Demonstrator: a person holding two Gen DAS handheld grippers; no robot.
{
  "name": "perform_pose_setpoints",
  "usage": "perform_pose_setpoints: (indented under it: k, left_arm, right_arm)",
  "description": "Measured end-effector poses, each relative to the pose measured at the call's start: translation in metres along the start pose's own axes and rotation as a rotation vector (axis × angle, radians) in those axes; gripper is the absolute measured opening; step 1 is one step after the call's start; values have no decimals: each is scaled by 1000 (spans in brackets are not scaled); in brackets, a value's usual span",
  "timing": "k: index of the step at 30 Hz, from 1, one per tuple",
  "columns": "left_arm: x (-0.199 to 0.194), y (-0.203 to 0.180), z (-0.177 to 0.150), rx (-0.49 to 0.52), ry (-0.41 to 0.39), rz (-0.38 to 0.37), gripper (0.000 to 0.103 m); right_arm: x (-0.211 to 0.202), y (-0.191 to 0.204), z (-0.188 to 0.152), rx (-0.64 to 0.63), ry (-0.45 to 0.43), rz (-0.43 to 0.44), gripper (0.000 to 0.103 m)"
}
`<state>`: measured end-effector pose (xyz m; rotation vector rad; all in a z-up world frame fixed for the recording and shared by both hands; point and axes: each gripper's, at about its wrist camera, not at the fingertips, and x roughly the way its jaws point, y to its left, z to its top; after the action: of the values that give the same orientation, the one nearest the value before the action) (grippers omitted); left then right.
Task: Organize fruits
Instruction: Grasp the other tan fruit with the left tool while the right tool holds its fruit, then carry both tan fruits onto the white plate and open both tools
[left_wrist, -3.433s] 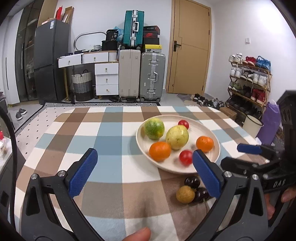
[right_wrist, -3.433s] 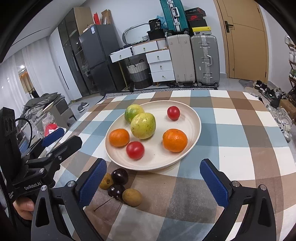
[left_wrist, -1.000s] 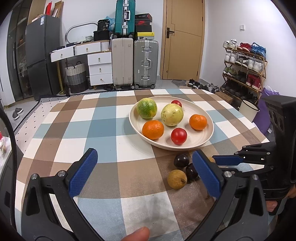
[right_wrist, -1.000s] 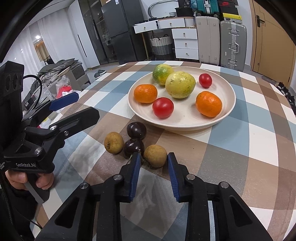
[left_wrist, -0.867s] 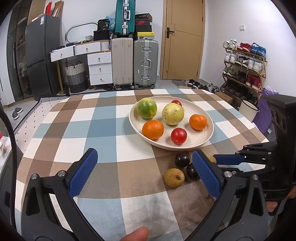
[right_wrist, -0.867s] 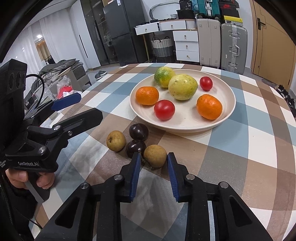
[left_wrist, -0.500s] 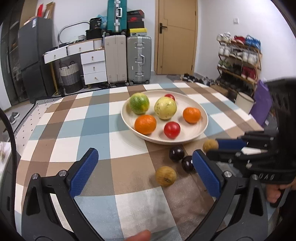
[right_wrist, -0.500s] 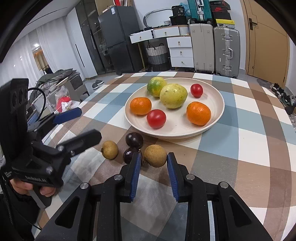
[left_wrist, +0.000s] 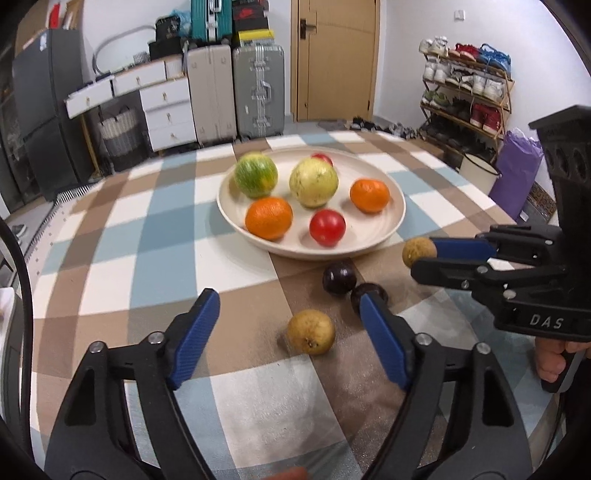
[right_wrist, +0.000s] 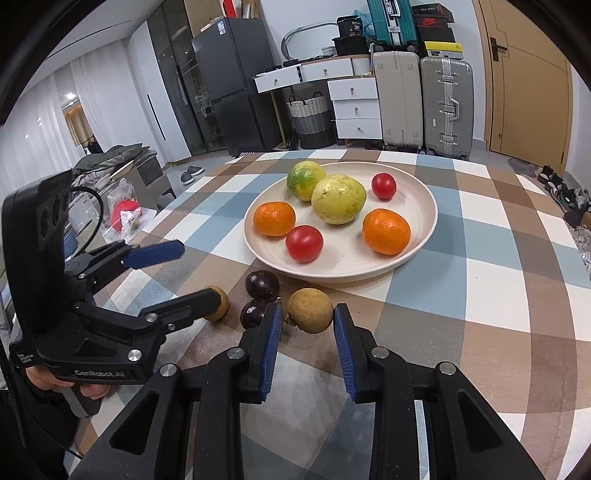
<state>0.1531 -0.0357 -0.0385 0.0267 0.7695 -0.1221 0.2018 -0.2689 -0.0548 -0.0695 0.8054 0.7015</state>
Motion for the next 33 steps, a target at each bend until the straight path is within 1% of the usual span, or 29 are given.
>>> perform_pose_setpoints:
  k: [1,5,9,11,13,14,15,16,17,19,27,30,33]
  left_arm:
    - [4,0,0,-1,21,-8,71]
    - [13,1,-2,-5,69,-21,67]
    - [19,0,-3,-1,97,-41,61]
    - [22,-2,-4,4,114,-48,55]
    - [25,-3,-5,7,131,-60,47]
    - [26,-3,-5,9,134,-60,47]
    - [26,-4,-5,11,133,-61,43]
    - [26,-4,-5,14,131,-70,36]
    - [26,-5,-5,17,130,-71,34]
    - [26,-5,-5,20,130,-75,26]
    - [24,-8,-6,33,128,-87,26]
    - [21,-8,-6,32,113,-83,26]
    - [14,-8,-5,33,78,-75,26]
  right_arm:
    - [0,0,0,0,0,-1,30]
    - [0,0,0,1,2,-3,30]
    - [1,0,-1,0,5,-4,30]
    - [1,0,-1,-1,5,-5,30]
    - [1,0,-1,0,5,-4,30]
    - [1,0,-1,0,5,-5,30]
    - [1,0,-1,0,5,-5,30]
    - [1,0,-1,0,6,-4,30]
    - [1,0,-1,-1,5,-5,30]
    - [1,0,-1,-1,6,-5,30]
    - [2,0,-1,-1,7,-4,30]
    - [2,0,-1,0,7,-4,30]
    - [1,0,-1,0,6,-4,30]
